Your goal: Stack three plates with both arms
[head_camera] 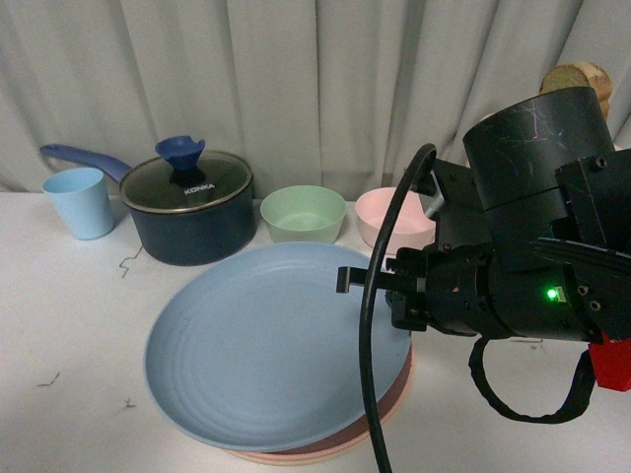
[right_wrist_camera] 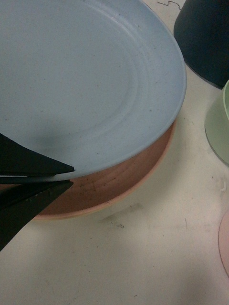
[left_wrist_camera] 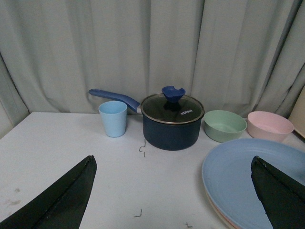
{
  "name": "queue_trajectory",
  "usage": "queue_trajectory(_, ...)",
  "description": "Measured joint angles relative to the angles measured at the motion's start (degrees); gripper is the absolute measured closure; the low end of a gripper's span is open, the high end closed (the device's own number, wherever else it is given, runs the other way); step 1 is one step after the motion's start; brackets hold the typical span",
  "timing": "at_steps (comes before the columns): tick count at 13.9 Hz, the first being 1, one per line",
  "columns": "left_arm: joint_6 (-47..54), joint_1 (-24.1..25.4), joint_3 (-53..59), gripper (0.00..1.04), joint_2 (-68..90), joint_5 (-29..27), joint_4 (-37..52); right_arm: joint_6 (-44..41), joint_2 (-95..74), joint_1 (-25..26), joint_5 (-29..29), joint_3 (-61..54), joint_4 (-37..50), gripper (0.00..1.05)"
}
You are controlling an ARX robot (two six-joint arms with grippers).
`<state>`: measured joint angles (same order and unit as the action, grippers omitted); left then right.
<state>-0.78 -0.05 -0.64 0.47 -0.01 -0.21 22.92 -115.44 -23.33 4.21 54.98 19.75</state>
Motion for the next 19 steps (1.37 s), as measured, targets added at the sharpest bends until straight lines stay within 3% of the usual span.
queue_trajectory(2,0.0,0.0,0.0,0.07,0.0,0.0,0.0,0.2,1.5,0.5,-0.5,-0.6,0.0,0.38)
queue_trajectory(3,0.0,0.0,0.0,0.07,0.0,0.0,0.0,1.7,9.3,2.3,3.0,-3.8,1.6,0.05)
queue_trajectory(6,0.0,0.0,0.0,0.07,0.0,0.0,0.0,2.4,29.5,10.3,10.7,-15.1,5.2,0.06)
queue_trajectory(8,0.0,0.0,0.0,0.07,0.0,0.0,0.0,2.4,38.9,18.4,15.8,-21.8,6.4,0.06)
queue_trajectory(9,0.0,0.0,0.0,0.07,0.0,0.0,0.0,0.2,41.4,22.8,12.5,-26.5,15.8,0.12)
queue_trajectory(10,0.0,0.0,0.0,0.07,0.0,0.0,0.0,-7.4,44.5,24.2,1.9,-32.4,24.6,0.24)
queue_trajectory(11,0.0,0.0,0.0,0.07,0.0,0.0,0.0,-13.3,50.0,23.7,-2.5,-37.6,26.0,0.36)
queue_trajectory(16,0.0,0.0,0.0,0.07,0.0,0.0,0.0,-20.0,61.6,23.6,-3.8,-42.9,19.6,0.59)
queue_trajectory(17,0.0,0.0,0.0,0.07,0.0,0.0,0.0,-21.3,66.4,23.6,-3.8,-44.6,19.3,0.76)
queue_trajectory(19,0.0,0.0,0.0,0.07,0.0,0.0,0.0,-22.0,69.6,23.6,-4.0,-46.8,17.9,0.96)
